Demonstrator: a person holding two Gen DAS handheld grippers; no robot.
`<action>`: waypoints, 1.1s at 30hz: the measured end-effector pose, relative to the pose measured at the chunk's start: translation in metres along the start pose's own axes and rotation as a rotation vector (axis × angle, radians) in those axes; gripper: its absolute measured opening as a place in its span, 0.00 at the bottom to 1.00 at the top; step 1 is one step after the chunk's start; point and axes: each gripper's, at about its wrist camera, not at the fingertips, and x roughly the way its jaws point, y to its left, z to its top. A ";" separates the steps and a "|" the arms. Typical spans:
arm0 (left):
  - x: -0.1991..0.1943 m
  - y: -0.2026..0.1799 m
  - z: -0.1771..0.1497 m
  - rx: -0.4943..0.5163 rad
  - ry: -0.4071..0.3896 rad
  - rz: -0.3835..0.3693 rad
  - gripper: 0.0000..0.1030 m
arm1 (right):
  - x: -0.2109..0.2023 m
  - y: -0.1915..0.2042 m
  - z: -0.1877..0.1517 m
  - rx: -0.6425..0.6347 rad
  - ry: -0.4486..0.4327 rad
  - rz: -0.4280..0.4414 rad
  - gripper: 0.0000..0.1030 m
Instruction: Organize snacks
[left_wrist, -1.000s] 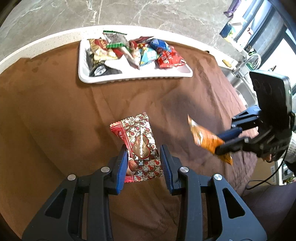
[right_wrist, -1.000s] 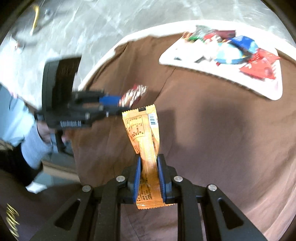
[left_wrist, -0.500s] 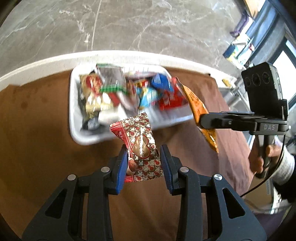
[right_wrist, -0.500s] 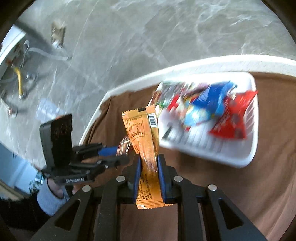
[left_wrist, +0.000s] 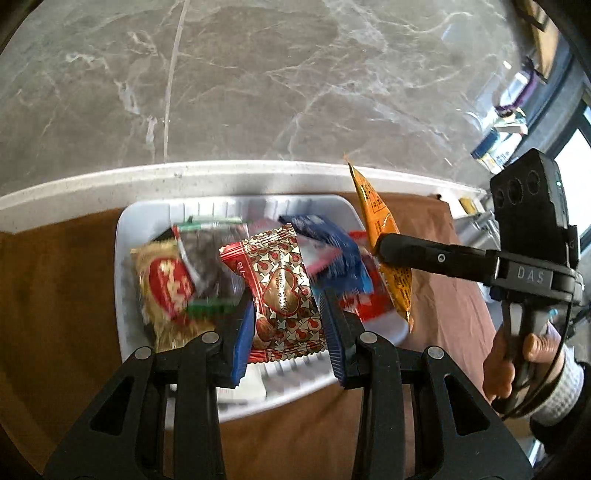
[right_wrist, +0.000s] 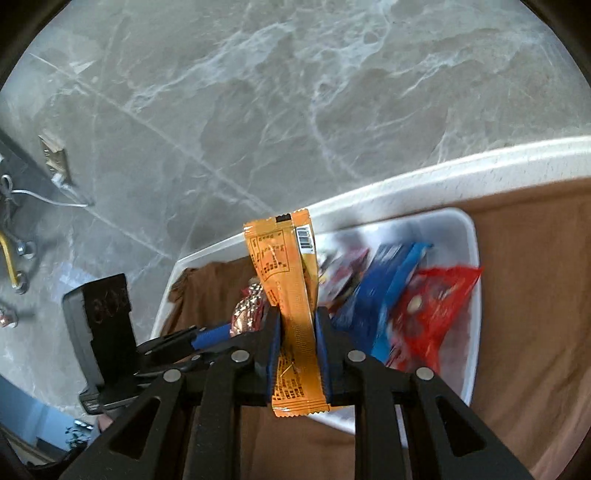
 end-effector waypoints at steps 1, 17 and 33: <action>0.006 0.001 0.005 -0.006 0.000 0.007 0.32 | 0.003 -0.001 0.003 0.002 -0.004 -0.006 0.21; 0.024 -0.017 0.009 0.083 -0.041 0.158 0.53 | 0.013 0.000 -0.005 -0.068 -0.023 -0.135 0.69; -0.043 -0.044 -0.030 0.133 -0.130 0.251 0.58 | -0.069 0.027 -0.043 -0.083 -0.175 -0.089 0.82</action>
